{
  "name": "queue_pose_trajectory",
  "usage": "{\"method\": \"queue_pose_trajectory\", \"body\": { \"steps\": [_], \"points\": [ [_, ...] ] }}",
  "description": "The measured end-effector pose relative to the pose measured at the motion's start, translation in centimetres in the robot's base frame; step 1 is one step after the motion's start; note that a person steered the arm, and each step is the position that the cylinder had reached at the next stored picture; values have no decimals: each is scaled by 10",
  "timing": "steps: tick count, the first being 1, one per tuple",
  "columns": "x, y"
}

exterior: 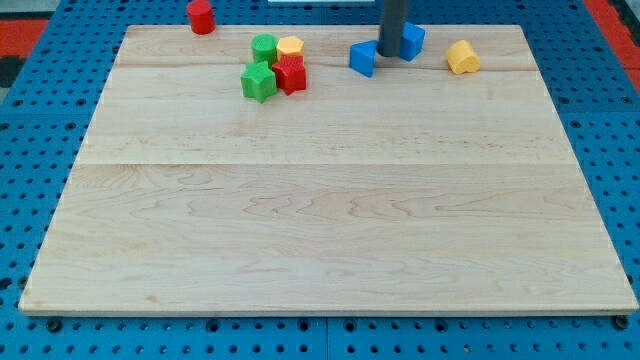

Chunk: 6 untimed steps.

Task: Move the blue triangle to the top center of the board

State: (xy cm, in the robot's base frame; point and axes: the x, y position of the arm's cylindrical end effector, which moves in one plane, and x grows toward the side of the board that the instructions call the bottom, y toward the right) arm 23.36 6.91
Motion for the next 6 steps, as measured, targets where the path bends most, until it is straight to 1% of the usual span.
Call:
{"method": "queue_pose_trajectory", "body": {
  "steps": [1, 2, 3, 4, 5, 6],
  "points": [
    [28, -4],
    [64, 9],
    [45, -36],
    [-3, -53],
    [-16, -61],
    [-19, 5]
  ]
}}
